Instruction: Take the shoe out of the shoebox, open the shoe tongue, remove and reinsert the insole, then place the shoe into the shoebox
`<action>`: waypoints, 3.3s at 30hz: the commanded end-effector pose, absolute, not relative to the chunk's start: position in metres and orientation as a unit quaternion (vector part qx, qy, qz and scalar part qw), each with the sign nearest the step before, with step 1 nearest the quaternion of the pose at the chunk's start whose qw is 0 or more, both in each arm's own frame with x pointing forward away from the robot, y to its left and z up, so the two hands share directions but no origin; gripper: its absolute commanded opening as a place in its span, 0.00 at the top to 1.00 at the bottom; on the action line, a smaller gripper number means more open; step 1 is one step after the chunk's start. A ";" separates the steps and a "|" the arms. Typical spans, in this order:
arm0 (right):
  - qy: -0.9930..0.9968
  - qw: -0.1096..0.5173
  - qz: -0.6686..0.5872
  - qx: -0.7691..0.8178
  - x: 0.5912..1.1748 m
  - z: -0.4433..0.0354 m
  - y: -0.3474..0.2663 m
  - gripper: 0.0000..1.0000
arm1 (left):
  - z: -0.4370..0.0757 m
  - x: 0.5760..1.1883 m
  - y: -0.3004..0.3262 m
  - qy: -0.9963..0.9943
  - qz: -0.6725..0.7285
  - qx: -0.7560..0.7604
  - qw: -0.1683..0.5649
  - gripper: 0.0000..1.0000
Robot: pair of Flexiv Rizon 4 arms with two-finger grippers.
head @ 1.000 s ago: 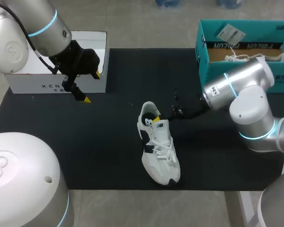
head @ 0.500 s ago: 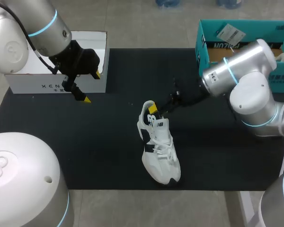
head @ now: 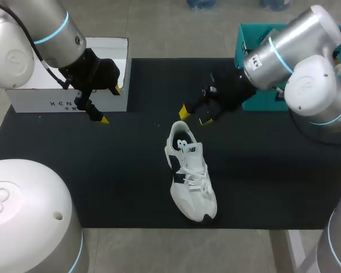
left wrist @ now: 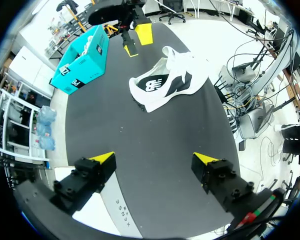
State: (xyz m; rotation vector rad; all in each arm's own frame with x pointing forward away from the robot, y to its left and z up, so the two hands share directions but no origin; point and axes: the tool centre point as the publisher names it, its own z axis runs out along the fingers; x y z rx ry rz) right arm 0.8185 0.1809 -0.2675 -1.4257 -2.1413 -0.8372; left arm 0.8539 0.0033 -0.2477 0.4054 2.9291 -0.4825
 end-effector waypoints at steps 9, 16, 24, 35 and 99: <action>-0.768 0.166 -0.205 -0.584 0.816 -0.267 0.177 0.00 | -0.247 0.853 0.003 0.975 -0.159 0.135 0.073 0.00; -0.769 0.128 -0.107 -0.617 0.820 -0.253 0.190 0.00 | -0.247 0.853 0.003 0.975 -0.159 0.135 0.073 0.00; -0.760 0.081 0.037 -0.644 0.829 -0.260 0.214 0.00 | -0.247 0.853 0.003 0.975 -0.159 0.135 0.073 0.00; -0.762 0.078 0.065 -0.640 0.824 -0.293 0.214 1.00 | -0.247 0.853 0.003 0.975 -0.159 0.135 0.073 0.00; -0.758 0.055 0.070 -0.646 0.792 -0.354 0.197 1.00 | -0.247 0.853 0.003 0.975 -0.159 0.135 0.073 0.00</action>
